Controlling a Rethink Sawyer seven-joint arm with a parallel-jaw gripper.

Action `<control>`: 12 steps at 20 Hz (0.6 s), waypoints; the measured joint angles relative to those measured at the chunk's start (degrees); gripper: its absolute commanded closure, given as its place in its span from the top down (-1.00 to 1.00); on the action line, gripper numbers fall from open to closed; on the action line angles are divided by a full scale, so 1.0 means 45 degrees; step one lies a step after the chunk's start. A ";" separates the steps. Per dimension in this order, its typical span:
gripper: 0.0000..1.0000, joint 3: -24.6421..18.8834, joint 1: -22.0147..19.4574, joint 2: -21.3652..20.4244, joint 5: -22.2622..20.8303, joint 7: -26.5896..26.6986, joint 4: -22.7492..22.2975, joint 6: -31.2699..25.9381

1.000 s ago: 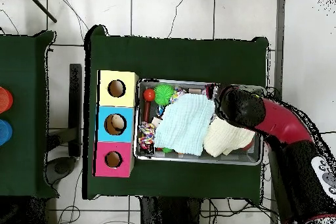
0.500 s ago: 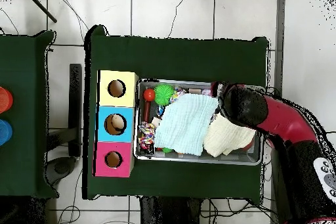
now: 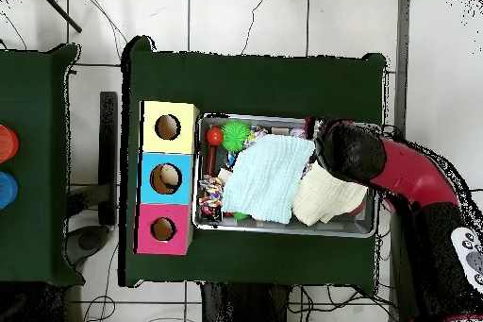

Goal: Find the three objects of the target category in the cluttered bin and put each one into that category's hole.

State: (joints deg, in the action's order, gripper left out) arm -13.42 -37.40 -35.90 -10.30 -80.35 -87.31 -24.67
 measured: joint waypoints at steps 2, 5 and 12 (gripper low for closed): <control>1.00 0.0000 -0.0004 0.0017 0.0003 0.0000 0.0035 0.0000; 1.00 0.0000 -0.0045 0.0042 0.0016 0.0000 0.0067 0.0000; 1.00 0.0000 -0.0278 0.0186 0.0031 0.0000 0.0137 0.0000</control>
State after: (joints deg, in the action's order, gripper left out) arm -13.42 -38.65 -35.07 -10.16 -80.35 -86.70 -24.67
